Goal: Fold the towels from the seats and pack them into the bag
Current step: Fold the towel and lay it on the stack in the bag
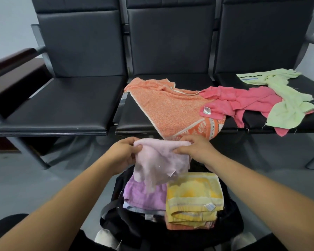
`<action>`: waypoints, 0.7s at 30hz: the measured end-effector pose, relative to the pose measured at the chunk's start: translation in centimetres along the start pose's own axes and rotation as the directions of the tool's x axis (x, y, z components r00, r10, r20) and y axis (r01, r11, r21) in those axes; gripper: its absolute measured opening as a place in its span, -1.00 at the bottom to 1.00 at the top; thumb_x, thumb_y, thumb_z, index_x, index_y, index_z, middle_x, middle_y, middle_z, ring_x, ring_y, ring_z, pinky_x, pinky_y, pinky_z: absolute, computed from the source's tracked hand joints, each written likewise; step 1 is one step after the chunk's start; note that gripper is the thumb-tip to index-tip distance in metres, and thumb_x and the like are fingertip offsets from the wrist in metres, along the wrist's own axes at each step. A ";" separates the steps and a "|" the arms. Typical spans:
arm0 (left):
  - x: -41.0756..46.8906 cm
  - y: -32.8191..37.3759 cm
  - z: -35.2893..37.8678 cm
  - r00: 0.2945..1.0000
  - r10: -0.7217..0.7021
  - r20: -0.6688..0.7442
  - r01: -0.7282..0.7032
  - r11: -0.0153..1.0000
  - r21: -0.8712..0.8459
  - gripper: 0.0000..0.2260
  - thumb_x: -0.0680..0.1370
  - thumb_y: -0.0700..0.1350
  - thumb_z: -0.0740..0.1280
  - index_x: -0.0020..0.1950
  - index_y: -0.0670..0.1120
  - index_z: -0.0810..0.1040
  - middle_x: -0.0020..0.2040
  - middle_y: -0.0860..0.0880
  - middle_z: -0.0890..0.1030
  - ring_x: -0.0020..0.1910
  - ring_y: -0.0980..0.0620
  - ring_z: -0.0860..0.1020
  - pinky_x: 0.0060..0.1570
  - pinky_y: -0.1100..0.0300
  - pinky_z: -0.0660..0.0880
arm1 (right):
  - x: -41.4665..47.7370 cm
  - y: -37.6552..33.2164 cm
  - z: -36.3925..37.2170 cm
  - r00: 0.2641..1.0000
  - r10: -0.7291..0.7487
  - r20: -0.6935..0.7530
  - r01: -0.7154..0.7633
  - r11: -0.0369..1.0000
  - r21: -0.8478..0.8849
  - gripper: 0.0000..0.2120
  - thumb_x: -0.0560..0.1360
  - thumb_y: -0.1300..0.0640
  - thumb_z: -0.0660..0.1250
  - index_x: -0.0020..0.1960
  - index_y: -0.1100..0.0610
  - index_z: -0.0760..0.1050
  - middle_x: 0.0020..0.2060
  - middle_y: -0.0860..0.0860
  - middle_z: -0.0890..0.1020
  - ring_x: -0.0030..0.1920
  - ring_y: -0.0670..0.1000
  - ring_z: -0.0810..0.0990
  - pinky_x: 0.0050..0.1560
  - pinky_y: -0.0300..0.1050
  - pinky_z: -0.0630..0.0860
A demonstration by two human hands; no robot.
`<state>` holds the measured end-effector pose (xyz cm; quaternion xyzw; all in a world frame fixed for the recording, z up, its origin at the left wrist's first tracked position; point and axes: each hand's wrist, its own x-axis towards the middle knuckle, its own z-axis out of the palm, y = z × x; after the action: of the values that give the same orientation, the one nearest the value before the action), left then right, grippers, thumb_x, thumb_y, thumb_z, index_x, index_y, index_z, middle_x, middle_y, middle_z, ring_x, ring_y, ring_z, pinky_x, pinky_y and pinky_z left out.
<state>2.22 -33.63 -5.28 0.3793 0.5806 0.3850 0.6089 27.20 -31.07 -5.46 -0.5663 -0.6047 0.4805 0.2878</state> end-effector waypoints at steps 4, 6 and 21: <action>0.5 -2.9 -2.3 0.985 -0.173 0.008 0.172 0.981 0.090 -0.83 0.63 -0.39 0.23 -0.05 -0.26 0.59 -0.16 -0.18 0.63 -0.31 -0.02 0.62 -0.35 0.17 0.57 | 1.3 2.1 2.1 0.968 0.204 0.144 -0.214 0.975 0.058 -0.75 0.32 0.17 0.57 -0.09 0.26 0.61 -0.20 0.12 0.61 -0.15 0.08 0.57 -0.10 -0.07 0.41; 1.5 -4.6 -3.6 0.980 -0.191 -0.048 0.197 0.954 0.225 -0.87 0.62 -0.37 0.25 -0.02 -0.25 0.59 -0.12 -0.21 0.60 -0.23 -0.08 0.58 -0.24 0.11 0.53 | 2.2 3.7 3.5 0.919 0.326 0.222 -0.344 0.938 0.043 -0.68 0.24 0.10 0.57 -0.10 0.17 0.55 -0.20 0.17 0.54 -0.16 0.13 0.54 -0.10 0.00 0.37; 8.5 -15.0 -4.1 0.941 -0.261 -0.214 0.337 0.714 0.614 -0.48 0.45 0.11 0.54 0.25 -0.20 0.58 0.03 -0.09 0.65 0.01 -0.09 0.64 -0.17 0.23 0.52 | 7.0 12.2 9.7 0.879 0.477 0.003 -0.460 0.848 -0.262 -0.77 0.39 0.27 0.54 -0.02 0.25 0.57 -0.17 0.14 0.54 -0.12 0.09 0.58 -0.19 -0.12 0.39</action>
<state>-1.24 -32.13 -22.63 0.4433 0.7634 0.0798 0.4630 22.13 -28.08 -21.48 -0.7120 -0.5139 0.4739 0.0664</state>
